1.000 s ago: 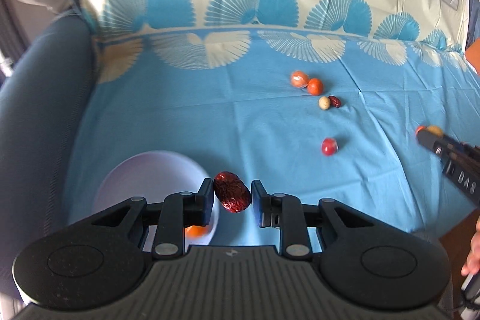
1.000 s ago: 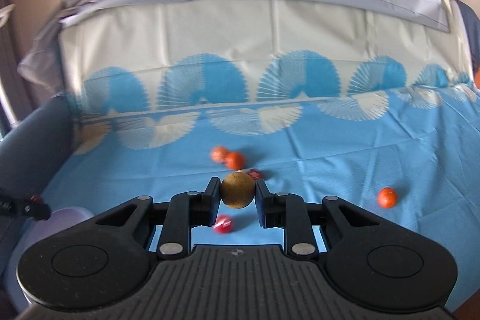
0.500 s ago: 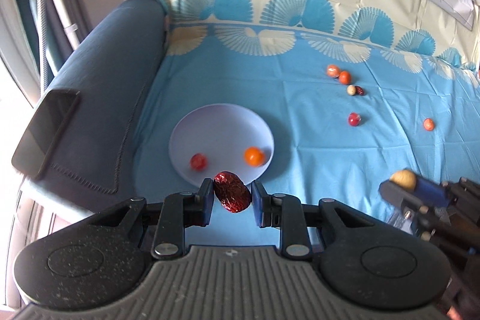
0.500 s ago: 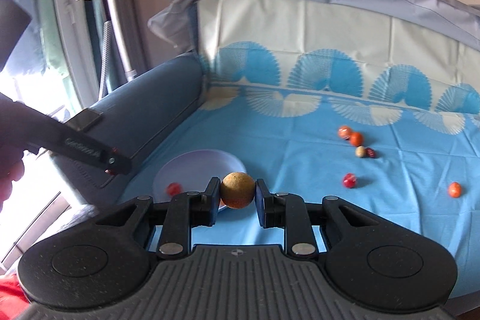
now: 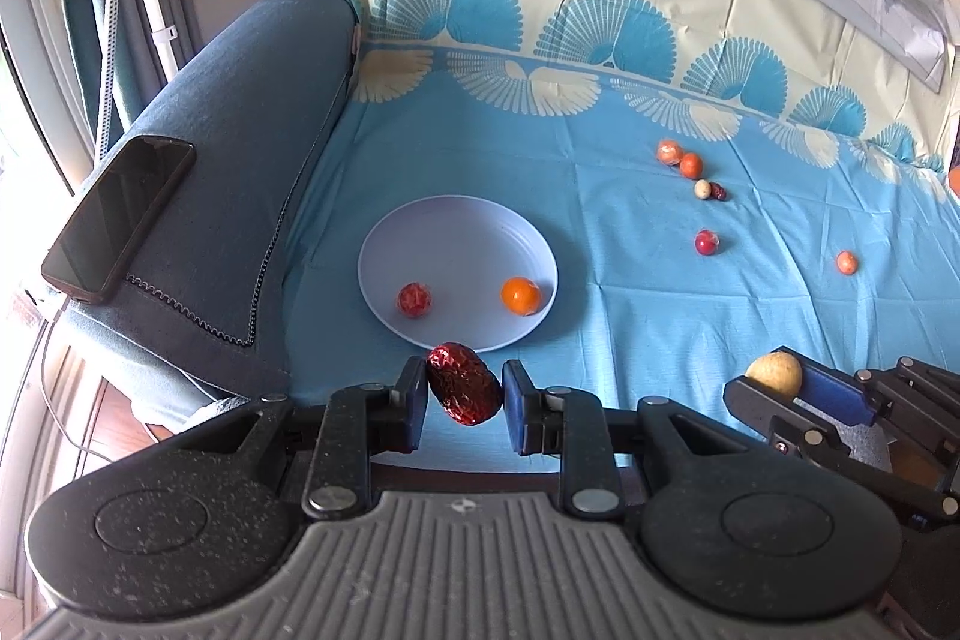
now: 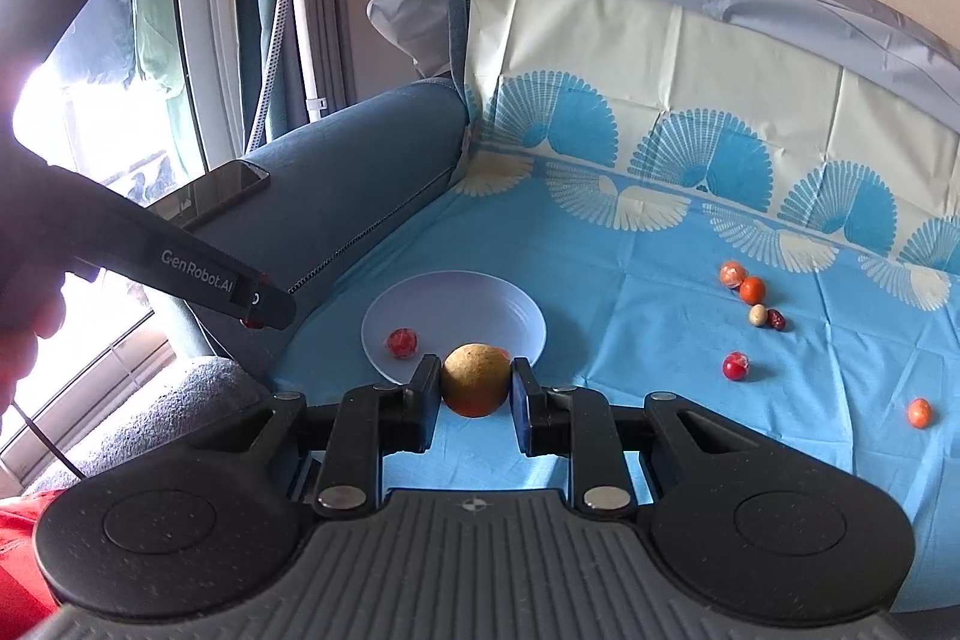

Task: Organize fruits
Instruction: 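Carry the jujube and tan fruit over the plate and release both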

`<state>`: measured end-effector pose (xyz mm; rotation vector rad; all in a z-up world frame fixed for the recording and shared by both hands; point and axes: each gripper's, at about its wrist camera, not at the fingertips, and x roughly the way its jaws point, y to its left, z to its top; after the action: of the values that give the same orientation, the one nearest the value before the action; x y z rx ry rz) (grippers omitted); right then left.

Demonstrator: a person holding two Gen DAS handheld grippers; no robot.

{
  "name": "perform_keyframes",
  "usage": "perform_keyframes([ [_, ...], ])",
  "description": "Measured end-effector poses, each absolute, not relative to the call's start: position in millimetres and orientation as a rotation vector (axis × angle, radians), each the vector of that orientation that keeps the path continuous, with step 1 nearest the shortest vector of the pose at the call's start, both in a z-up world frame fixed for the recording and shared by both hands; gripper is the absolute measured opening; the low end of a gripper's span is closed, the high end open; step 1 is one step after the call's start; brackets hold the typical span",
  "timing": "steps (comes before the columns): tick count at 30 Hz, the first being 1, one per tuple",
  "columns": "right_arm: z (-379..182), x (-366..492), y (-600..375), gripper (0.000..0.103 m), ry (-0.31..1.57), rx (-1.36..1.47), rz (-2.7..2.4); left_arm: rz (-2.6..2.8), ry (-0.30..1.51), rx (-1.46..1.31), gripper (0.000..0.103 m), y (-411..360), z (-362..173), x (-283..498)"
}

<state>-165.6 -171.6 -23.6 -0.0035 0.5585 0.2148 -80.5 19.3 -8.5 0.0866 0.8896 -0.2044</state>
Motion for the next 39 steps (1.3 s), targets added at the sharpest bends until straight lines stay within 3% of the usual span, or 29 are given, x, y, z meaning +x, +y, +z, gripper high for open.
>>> perform_keyframes([
  [39,-33.7,-145.1,-170.1,0.026,0.617,0.013,0.200,-0.196,0.963,0.073,0.029,27.0,-30.4,-54.3],
])
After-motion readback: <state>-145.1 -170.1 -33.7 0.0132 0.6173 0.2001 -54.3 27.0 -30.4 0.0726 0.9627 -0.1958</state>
